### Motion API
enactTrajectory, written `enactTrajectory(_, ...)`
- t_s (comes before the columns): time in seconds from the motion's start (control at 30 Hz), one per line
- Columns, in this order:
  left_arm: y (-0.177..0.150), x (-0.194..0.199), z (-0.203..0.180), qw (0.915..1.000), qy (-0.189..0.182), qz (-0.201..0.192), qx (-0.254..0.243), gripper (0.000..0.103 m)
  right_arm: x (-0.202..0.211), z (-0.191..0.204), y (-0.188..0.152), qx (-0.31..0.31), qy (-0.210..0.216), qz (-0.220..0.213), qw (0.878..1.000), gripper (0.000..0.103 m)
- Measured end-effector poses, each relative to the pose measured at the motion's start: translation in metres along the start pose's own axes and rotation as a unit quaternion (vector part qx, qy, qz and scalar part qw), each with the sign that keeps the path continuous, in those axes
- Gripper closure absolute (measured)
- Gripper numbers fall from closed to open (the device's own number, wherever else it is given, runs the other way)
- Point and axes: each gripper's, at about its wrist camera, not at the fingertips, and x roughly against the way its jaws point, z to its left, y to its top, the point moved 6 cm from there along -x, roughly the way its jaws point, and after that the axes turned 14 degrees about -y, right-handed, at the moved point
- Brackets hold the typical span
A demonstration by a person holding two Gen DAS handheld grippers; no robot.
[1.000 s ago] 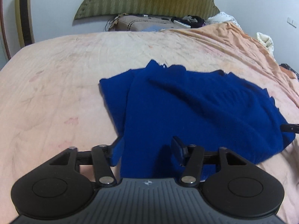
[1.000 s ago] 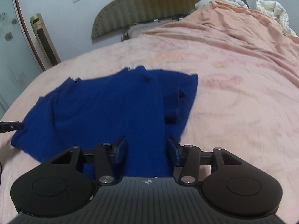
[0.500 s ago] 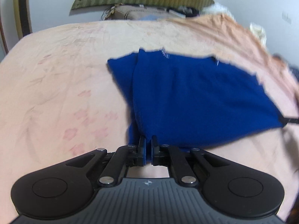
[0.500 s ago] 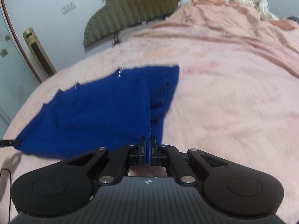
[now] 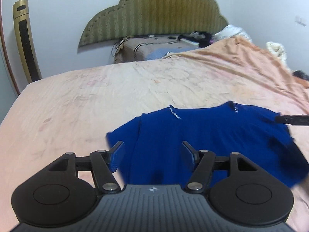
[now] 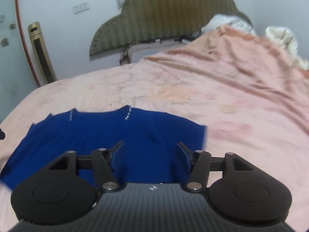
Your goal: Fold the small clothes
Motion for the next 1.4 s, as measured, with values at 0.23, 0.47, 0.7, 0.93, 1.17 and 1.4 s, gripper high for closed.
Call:
enactTrajectory(0.23,0.015,-0.052,-0.013,0.9947,0.082,0.003,-0.061,0.04,-0.1,0.013,0.017,-0.053,0.023,0.073,0.996,0.075)
enactTrajectory(0.47,0.016,-0.099,0.005,0.9924,0.113,0.027,-0.042,0.04,-0.096,0.019,0.029,0.019,-0.06,0.008,0.998,0.099)
enactTrajectory(0.7,-0.001,-0.092,0.02,0.9879,0.145,0.028,-0.047,0.037,-0.078,0.023,0.028,0.034,-0.112,-0.019,0.993,0.046)
enactTrajectory(0.93,-0.017,-0.052,0.015,0.9921,0.124,0.018,-0.009,0.036,-0.074,0.046,-0.009,0.109,-0.084,0.032,0.99,0.021)
enactTrajectory(1.17,-0.069,0.015,0.025,0.9935,0.108,0.019,0.032,0.036,-0.005,0.063,-0.034,0.125,-0.069,-0.028,0.989,0.001)
enactTrajectory(1.4,-0.121,0.041,0.044,0.9878,0.138,0.071,0.005,0.036,0.009,0.061,-0.064,0.119,-0.125,-0.006,0.985,0.003)
